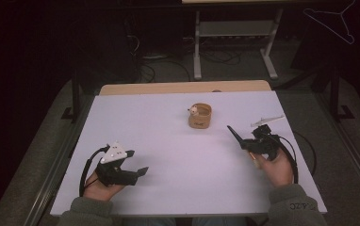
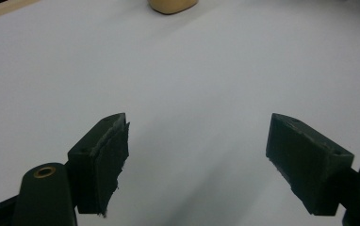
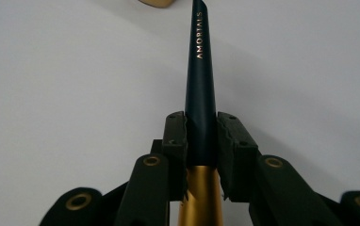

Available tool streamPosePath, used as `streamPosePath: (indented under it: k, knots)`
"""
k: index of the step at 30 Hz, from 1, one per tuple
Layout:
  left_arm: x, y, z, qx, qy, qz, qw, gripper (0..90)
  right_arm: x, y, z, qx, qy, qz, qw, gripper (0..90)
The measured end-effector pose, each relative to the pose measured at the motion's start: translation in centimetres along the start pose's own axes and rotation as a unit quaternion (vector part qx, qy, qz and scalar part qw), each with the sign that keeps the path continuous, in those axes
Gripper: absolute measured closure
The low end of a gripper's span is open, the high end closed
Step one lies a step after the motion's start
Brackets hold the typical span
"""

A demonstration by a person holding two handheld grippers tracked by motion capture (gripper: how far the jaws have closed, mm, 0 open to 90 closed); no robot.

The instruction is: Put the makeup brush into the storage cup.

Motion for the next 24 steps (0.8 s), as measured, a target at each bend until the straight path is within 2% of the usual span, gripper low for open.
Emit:
streamPosePath:
  k: [5,7,8,9,13,17,18,19,20,22,23,24]
  knots:
    - [0.0,0.1,0.2,0.001,-0.003,0.001,1.0,21.3,-0.1,0.2,-1.0,-0.021,0.02,-0.004,0.9996,73.9]
    - [0.0,0.3,0.4,-0.002,-0.007,0.004,1.0,21.4,-0.2,0.4,-2.0,-0.04,0.025,-0.013,0.9988,73.8]
    - [0.0,0.3,0.4,-0.002,-0.007,0.004,1.0,21.3,-0.2,0.4,-2.0,-0.04,0.025,-0.013,0.9988,73.8]
    - [0.0,0.3,0.6,-0.001,-0.013,0.003,0.9999,21.3,-0.3,0.6,-2.6,-0.057,0.029,-0.018,0.9978,73.9]
    - [0.0,0.8,1.0,0.015,-0.023,0.004,0.9996,21.4,-0.5,1.0,-4.2,-0.085,0.046,-0.022,0.9951,73.9]
    - [0.0,1.6,1.7,0.021,-0.046,0.005,0.9987,22.3,-0.5,1.2,-6.0,-0.112,0.084,-0.032,0.9897,73.8]
    - [0.0,1.6,1.7,0.021,-0.046,0.005,0.9987,22.3,-0.5,1.3,-6.5,-0.118,0.095,-0.037,0.9878,73.8]
    - [0.0,1.7,1.8,0.028,-0.05,0.003,0.9984,22.3,-0.5,1.3,-7.0,-0.123,0.101,-0.04,0.9864,73.8]
    - [0.0,2.2,2.1,0.039,-0.062,0.001,0.9973,22.3,-0.4,1.3,-7.4,-0.13,0.106,-0.042,0.9849,73.8]
    - [-0.1,2.8,2.5,0.043,-0.073,0.004,0.9964,22.4,-0.4,1.3,-8.3,-0.146,0.117,-0.044,0.9813,73.8]
    - [-0.1,2.8,2.5,0.043,-0.073,0.004,0.9964,22.5,-0.4,1.3,-8.3,-0.146,0.117,-0.044,0.9813,73.8]
    - [-0.2,3.0,2.7,0.045,-0.079,0.004,0.9959,22.6,-0.3,1.4,-9.1,-0.158,0.125,-0.046,0.9785,73.8]
Point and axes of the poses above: each handheld gripper's, and its own axes: x roughly forward along the jaws, y roughly out of its top, z roughly to its right, the point moved 9 cm from there along x, roughly forward along the jaws, and after that the axes turned 11 degrees about y, right-handed, at the moved point
